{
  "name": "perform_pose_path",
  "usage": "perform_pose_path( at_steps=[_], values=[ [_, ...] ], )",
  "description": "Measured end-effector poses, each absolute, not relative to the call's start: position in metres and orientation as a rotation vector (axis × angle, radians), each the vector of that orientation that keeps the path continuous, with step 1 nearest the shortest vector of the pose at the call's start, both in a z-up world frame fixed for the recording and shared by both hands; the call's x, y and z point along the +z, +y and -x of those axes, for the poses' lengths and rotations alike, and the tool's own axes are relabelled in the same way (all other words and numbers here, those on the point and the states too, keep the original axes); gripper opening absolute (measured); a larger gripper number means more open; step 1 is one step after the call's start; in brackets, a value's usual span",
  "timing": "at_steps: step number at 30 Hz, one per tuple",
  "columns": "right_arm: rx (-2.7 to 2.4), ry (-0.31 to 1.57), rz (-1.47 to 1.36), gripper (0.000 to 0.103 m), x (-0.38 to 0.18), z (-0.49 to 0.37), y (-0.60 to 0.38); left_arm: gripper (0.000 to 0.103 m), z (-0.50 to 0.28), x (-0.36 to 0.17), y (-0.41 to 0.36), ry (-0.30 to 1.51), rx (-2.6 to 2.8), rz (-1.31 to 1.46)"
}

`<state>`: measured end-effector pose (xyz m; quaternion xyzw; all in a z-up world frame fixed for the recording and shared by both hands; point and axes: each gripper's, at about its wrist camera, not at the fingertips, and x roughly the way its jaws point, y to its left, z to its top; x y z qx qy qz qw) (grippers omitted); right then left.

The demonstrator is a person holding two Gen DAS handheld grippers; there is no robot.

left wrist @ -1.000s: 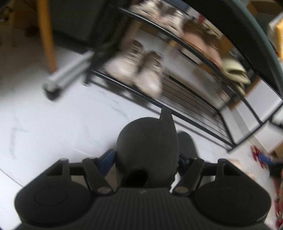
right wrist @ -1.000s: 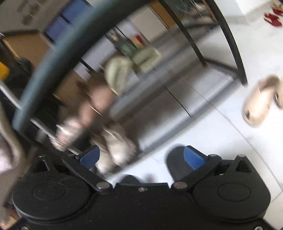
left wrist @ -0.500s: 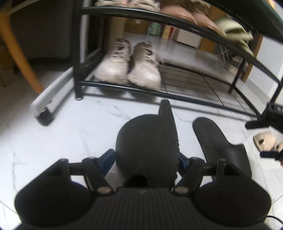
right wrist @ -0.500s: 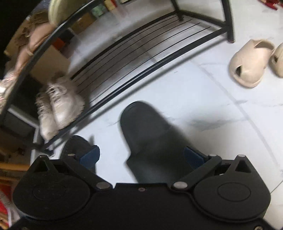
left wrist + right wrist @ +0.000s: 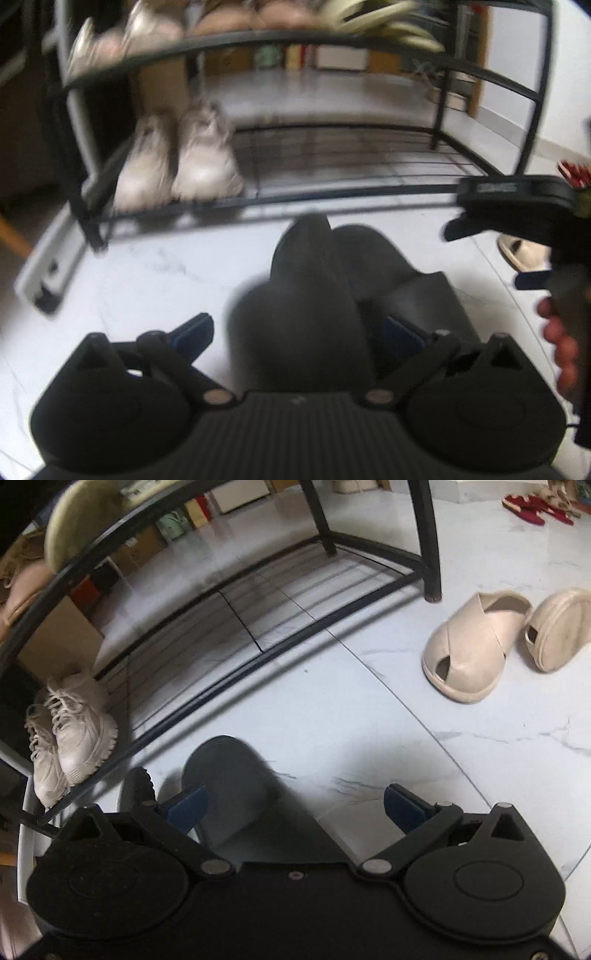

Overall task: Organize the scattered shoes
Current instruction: 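Set the second slipper beside the first one and open the left tool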

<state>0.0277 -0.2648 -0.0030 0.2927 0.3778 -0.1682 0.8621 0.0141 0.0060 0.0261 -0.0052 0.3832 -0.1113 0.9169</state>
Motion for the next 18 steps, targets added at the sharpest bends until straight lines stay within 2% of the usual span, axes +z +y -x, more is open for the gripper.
perform_pose_path(
  at_steps=[9, 18],
  values=[
    [-0.305, 0.798, -0.480, 0.103, -0.010, -0.030, -0.254, 0.102, 0.020, 0.057, 0.061, 0.792, -0.170, 0.068],
    [-0.047, 0.744, -0.088, 0.103, 0.023, -0.003, -0.163, 0.102, 0.047, 0.072, 0.111, 0.792, -0.090, 0.140]
  ],
)
